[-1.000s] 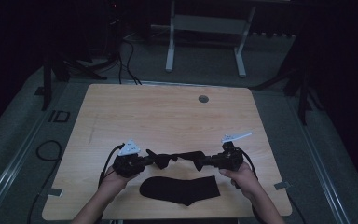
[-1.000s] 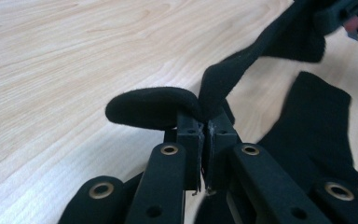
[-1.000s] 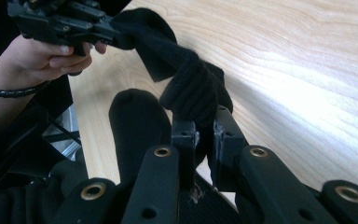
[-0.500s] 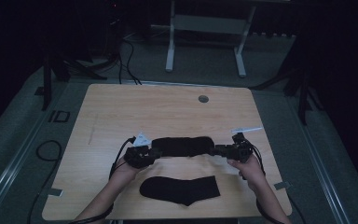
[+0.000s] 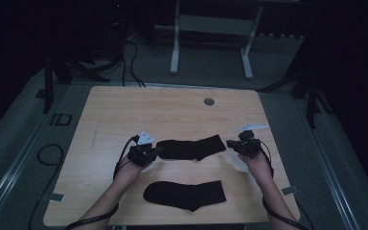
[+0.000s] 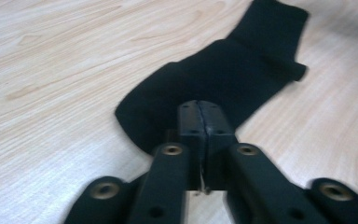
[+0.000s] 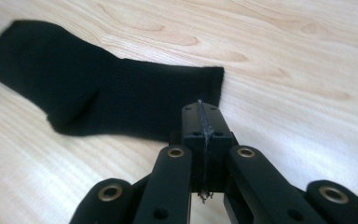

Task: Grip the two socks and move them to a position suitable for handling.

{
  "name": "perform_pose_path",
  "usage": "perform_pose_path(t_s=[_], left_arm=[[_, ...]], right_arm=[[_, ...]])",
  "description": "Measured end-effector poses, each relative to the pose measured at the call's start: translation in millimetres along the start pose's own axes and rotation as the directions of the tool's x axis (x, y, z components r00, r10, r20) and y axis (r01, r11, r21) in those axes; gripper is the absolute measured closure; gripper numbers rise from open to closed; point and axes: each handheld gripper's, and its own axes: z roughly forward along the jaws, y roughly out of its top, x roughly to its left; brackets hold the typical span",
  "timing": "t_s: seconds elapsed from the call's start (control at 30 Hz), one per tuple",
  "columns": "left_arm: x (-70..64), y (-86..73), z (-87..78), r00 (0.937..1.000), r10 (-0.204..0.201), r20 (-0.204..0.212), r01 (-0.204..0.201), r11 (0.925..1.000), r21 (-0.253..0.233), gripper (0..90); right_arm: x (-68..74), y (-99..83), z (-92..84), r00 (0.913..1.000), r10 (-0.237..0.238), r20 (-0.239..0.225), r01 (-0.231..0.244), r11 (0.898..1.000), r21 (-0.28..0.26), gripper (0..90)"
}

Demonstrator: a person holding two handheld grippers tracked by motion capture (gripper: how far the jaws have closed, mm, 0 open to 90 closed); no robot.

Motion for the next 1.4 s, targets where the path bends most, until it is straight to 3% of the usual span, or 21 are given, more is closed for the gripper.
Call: perform_pose_path(t_s=[0.2,0.37,0.5,0.6,1.03,1.23,1.4], left_arm=[[-5.1,10.7,16.6,0.9980,0.059,-0.021,-0.059,0.9976,0.038,89.7],[2.5,7.4,32.7,0.9961,0.074,-0.049,-0.069,0.9944,0.079,89.7],[6.4,1.4,39.2,0.9957,0.080,-0.048,-0.074,0.9912,0.110,89.7],[9.1,-1.8,38.7,0.9973,0.062,-0.039,-0.057,0.9907,0.124,89.7],[2.3,-21.3,13.2,0.9922,0.121,-0.030,-0.115,0.9814,0.153,89.7],[-3.3,-33.3,0.9,0.9919,0.125,-0.024,-0.120,0.9818,0.147,89.7],[-4.9,-38.0,-3.7,0.9934,0.114,-0.017,-0.110,0.9839,0.141,89.7]], right_arm=[[10.6,14.2,29.6,0.9975,-0.069,-0.011,0.070,0.996,0.050,90.0],[11.8,17.0,48.0,0.9954,-0.096,0.008,0.095,0.992,0.078,90.0],[11.3,9.2,57.9,0.9933,-0.109,0.036,0.105,0.988,0.110,90.0],[11.9,4.2,54.8,0.9957,-0.088,0.029,0.085,0.992,0.095,90.0],[32.1,-24.8,33.4,0.9921,-0.113,-0.053,0.118,0.990,0.084,89.7],[40.3,-33.6,28.7,0.9905,-0.106,-0.088,0.112,0.991,0.072,88.7],[48.5,-41.2,23.9,0.9887,-0.122,-0.088,0.127,0.990,0.063,88.6]])
